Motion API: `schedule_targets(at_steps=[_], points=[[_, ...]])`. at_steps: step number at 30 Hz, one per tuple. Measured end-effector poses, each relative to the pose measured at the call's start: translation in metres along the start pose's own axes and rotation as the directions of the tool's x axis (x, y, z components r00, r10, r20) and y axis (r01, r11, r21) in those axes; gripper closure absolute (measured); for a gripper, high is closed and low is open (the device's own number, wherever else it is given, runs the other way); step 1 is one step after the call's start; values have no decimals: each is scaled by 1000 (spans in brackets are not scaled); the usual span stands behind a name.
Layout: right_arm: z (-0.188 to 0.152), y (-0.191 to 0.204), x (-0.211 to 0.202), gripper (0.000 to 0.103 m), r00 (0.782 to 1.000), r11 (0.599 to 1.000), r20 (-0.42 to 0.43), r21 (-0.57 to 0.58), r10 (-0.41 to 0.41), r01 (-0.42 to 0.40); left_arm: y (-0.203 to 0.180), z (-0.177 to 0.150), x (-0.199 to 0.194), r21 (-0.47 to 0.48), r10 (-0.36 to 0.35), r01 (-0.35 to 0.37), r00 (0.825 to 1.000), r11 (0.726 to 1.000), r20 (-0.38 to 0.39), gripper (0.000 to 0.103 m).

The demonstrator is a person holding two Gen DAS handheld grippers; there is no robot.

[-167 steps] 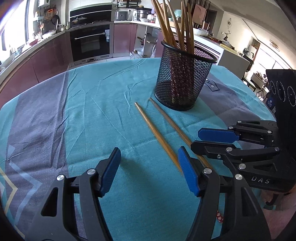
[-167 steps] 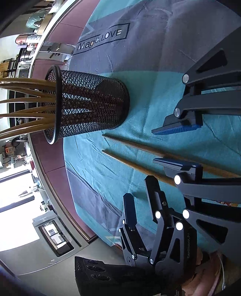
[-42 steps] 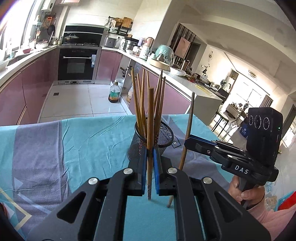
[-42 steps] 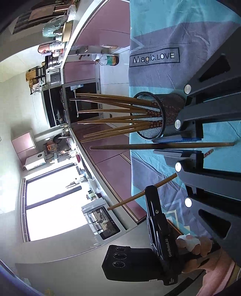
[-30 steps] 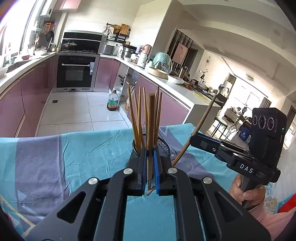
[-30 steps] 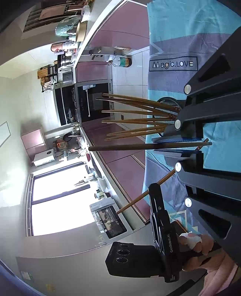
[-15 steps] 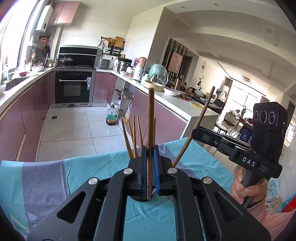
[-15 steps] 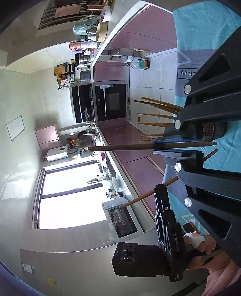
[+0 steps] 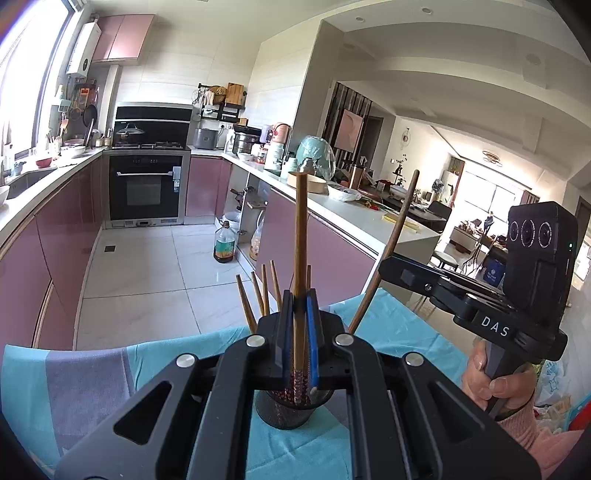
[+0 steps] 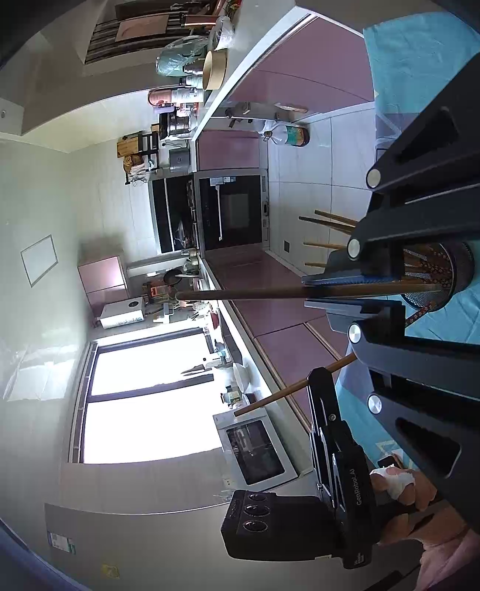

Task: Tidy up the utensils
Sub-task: 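Lower the left chopstick into the cup and open while the right gripper releases its own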

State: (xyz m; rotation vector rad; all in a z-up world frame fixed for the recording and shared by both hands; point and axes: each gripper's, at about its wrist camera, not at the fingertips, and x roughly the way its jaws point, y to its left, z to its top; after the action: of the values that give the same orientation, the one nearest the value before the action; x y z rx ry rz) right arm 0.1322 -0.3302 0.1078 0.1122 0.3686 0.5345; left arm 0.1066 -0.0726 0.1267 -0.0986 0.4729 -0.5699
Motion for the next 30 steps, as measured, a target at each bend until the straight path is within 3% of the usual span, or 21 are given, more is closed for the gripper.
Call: schedule_targets(at_steps=[30], points=[[-18,-8,29,98,996,999,-87,17,-32,34,1,5,27,-21,-3,2,997,1000,-79,95]])
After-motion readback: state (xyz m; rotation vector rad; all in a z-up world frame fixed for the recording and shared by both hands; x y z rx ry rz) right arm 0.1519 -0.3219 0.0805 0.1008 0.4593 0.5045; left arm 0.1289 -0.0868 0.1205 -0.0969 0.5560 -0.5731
